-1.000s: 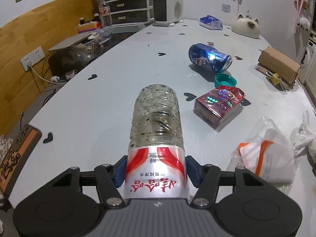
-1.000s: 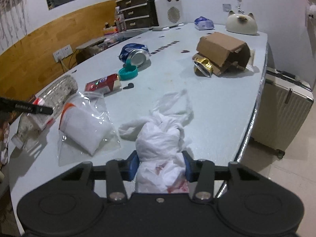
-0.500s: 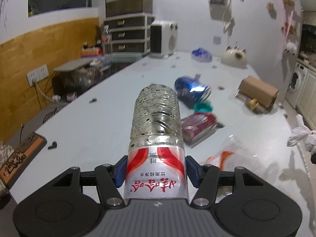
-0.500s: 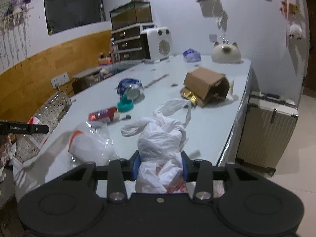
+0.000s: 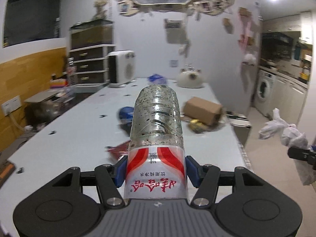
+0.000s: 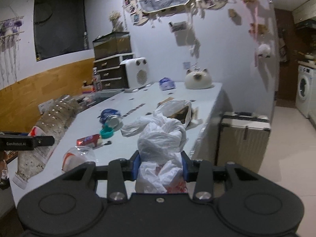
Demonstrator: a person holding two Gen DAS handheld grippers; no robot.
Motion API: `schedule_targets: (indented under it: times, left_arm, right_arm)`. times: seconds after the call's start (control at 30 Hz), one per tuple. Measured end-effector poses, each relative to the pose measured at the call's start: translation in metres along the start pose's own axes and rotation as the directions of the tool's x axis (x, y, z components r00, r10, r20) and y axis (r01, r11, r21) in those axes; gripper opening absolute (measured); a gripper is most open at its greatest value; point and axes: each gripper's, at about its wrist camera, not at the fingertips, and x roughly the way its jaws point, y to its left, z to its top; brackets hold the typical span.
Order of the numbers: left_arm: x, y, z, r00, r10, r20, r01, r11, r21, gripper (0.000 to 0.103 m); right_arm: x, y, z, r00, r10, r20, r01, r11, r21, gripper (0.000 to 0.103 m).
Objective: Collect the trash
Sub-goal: 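Carry the bottle and white bag with both grippers over the trash bin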
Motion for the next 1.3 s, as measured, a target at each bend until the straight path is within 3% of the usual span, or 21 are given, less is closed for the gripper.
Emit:
schedule_targets:
  times: [0.27,0.6,0.93,1.17,1.3]
  left_arm:
    - [0.007,-0.074,-0.008,0.99,-0.139,0.007,0.138,0.989,0.051,0.061]
    - [0.033,-0.174,-0.02,0.96,-0.277,-0.03,0.279,0.953,0.116,0.061]
    - [0.096,-0.275,-0.065,0.919,-0.337,-0.205,0.364,0.924,0.113,0.061]
    - [0.169,-0.329,-0.114,0.882,-0.316,-0.35,0.368,0.926,0.089,0.061]
    - [0.216,-0.35,-0.143,0.862,-0.298,-0.411,0.359,0.93,0.078,0.061]
  right_arm:
    - [-0.038,-0.042,-0.017,0.992,-0.122,0.022,0.121,0.991,0.052,0.041]
    - [-0.068,-0.106,-0.043,0.964,-0.267,0.006,0.264,0.955,0.136,0.041]
    - [-0.063,-0.171,-0.1,0.93,-0.358,-0.086,0.368,0.91,0.191,0.042]
    - [-0.02,-0.216,-0.153,0.917,-0.355,-0.183,0.396,0.87,0.295,0.042]
    - [0.017,-0.242,-0.189,0.912,-0.325,-0.25,0.403,0.823,0.401,0.041]
